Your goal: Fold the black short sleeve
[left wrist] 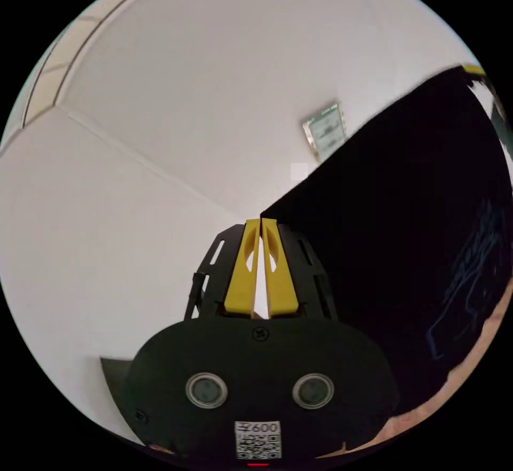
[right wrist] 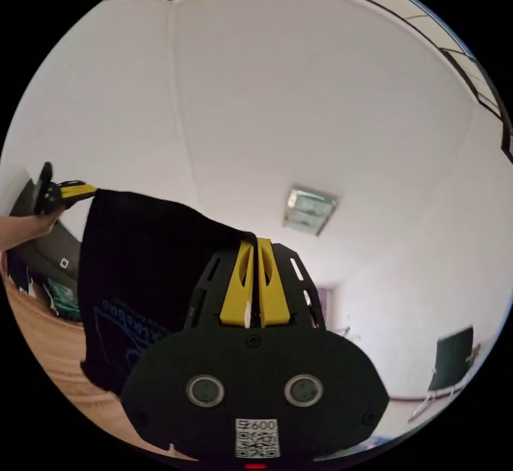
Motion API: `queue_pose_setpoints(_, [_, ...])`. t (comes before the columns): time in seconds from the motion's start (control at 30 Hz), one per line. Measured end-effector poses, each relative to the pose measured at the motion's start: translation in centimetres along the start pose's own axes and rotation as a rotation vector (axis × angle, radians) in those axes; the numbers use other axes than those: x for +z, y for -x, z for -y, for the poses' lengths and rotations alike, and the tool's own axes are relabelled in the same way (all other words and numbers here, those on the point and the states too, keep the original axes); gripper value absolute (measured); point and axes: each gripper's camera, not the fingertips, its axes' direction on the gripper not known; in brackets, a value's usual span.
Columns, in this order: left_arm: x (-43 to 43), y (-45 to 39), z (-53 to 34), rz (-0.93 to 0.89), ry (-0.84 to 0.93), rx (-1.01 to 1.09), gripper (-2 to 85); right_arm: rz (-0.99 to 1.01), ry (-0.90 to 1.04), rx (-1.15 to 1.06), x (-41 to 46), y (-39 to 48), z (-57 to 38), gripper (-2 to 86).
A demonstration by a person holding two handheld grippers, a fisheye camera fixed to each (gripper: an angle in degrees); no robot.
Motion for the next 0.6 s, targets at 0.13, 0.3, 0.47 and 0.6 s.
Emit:
queue_pose_setpoints(0.13, [-3.3, 0.9, -6.7, -0.220, -0.038, 0.129, 1.1, 0.228, 0.184, 0.025, -5.3, 4.0, -9.3, -0.8])
queue_pose_setpoints(0.3, [-9.5, -5.0, -19.6, -0.442, 0.205, 0.408, 1.2, 0.348, 0.654, -0.049, -10.3, 20.3, -31.1, -0.8])
queue_pose_setpoints(0.47, [-15.0, -9.9, -33.0, -0.865, 0.717, 0.202, 1.2, 0.500, 1.052, -0.015, -21.0, 38.5, -54.8, -0.8])
queue_pose_setpoints(0.6, [-17.7, -12.3, -36.4, -1.011, 0.820, 0.263, 1.2, 0.621, 1.172, -0.033, -28.9, 49.3, -62.1, -0.8])
